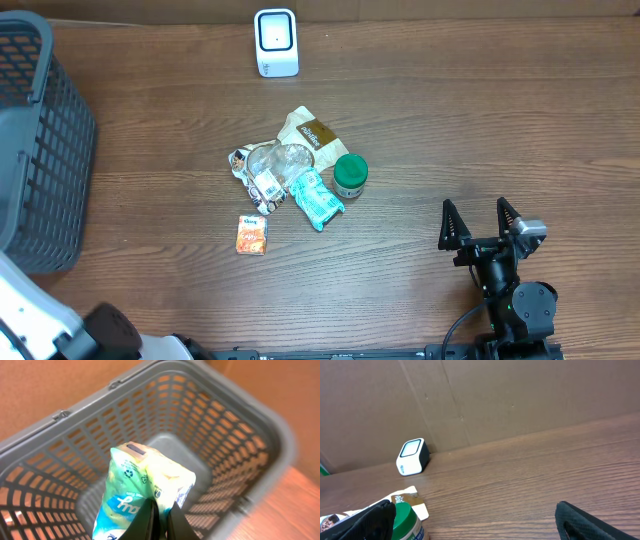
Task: Scan the item barcode
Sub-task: 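Reach the left gripper into the basket and grasp the green Kleenex pack, then carry the green Kleenex pack toward the pile on the table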
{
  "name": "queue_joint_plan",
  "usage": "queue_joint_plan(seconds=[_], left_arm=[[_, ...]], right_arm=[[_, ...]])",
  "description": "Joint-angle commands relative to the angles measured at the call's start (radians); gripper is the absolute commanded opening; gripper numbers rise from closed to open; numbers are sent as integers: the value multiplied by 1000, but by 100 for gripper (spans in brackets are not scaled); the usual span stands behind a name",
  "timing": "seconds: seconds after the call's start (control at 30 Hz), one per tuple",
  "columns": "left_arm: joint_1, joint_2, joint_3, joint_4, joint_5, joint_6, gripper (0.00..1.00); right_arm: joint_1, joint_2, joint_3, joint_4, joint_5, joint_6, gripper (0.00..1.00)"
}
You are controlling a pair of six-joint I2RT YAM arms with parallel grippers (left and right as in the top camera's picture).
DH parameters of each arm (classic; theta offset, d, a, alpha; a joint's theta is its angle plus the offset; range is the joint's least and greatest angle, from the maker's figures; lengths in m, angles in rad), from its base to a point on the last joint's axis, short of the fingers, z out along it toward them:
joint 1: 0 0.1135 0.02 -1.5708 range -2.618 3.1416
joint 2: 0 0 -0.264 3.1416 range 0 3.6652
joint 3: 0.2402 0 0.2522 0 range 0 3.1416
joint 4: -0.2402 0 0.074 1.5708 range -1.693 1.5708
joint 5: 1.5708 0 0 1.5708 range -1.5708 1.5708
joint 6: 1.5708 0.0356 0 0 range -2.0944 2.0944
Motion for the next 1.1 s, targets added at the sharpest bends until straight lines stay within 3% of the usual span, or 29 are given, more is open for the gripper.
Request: queue_joint_plan(seconds=[0.0, 0.23, 0.53, 0.83, 1.07], left_arm=[[-19, -84, 8, -50, 158, -17, 4], [-176, -88, 1, -253, 192, 31, 4], [-397, -74, -197, -296, 140, 64, 4], [-629, -74, -632, -103, 201, -9, 4], [-888, -74, -836, 79, 219, -241, 4]], right_arm=[[5, -8, -10, 6, -4, -1, 100], [5, -8, -10, 6, -4, 0, 100], [5, -8, -10, 6, -4, 0, 100], [5, -8, -10, 6, -4, -1, 100], [5, -8, -10, 6, -4, -1, 100]])
